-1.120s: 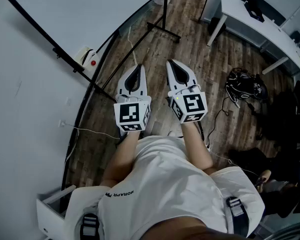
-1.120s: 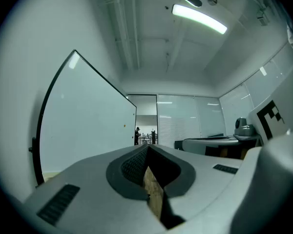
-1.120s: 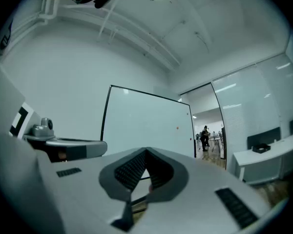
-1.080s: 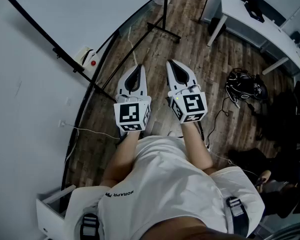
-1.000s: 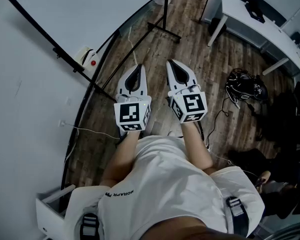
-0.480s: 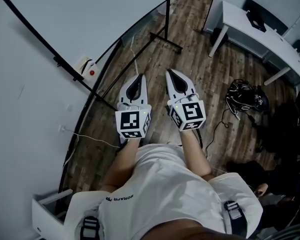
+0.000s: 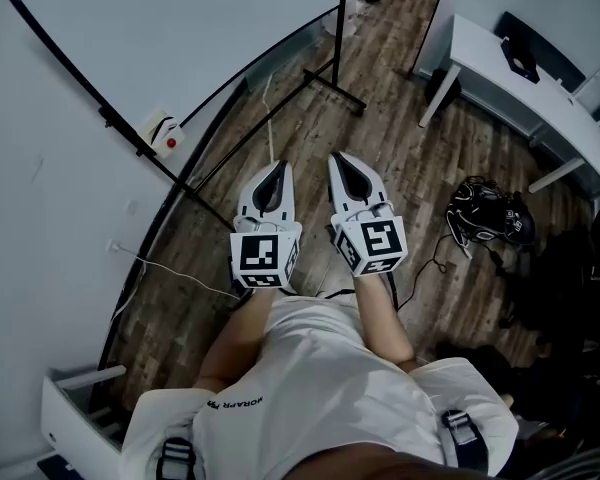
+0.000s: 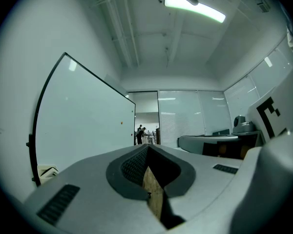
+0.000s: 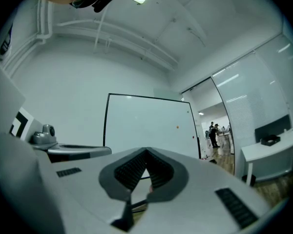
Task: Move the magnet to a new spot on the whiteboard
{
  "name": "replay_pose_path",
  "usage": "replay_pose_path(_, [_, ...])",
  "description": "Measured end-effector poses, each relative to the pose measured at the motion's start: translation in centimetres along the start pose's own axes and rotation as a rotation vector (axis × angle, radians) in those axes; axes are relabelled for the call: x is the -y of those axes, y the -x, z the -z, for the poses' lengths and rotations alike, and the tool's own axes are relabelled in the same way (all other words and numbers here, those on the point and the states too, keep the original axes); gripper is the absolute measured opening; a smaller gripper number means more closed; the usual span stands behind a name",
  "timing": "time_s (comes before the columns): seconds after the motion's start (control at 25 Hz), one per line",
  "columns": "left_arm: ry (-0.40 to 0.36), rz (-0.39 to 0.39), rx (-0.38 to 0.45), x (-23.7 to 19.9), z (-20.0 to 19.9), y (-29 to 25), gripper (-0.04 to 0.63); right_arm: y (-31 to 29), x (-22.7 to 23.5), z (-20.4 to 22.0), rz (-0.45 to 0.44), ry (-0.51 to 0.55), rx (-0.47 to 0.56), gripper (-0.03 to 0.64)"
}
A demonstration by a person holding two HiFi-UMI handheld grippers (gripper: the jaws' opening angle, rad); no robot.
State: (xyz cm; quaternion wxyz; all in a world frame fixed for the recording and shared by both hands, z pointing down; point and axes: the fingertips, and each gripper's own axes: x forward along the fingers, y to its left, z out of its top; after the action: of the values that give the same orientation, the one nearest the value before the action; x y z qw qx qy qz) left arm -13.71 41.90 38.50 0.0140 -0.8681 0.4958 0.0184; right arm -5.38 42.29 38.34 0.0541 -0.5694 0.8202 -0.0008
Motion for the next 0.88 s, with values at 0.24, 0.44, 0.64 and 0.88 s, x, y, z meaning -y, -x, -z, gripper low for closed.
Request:
replay_pose_path(0.24, [-0.003, 0.002, -0.015, 0.6, 1.1, -2.2, 0.0, -1.2, 1.7, 1.3, -0.018, -0.017, -0.021, 0.006])
replay_pose_path(0.44, [0.014, 0.018, -0.012, -0.3, 1.7, -6.8, 0.0, -4.2, 4.4, 1.8, -0.005, 0.0, -0.025, 0.006])
replay_pose_path(0.64, [0.03, 0.029, 0.019, -2.2, 2.0, -13.9, 0.0, -9.7, 8.5, 2.2, 0.003, -0.002, -0.021, 0.006])
replay_pose_path(0.88, [0.021, 0.026, 0.022, -6.7, 1.7, -23.1, 0.0, -19.7, 12.8, 1.4, 0.0, 0.016, -0.01, 0.006])
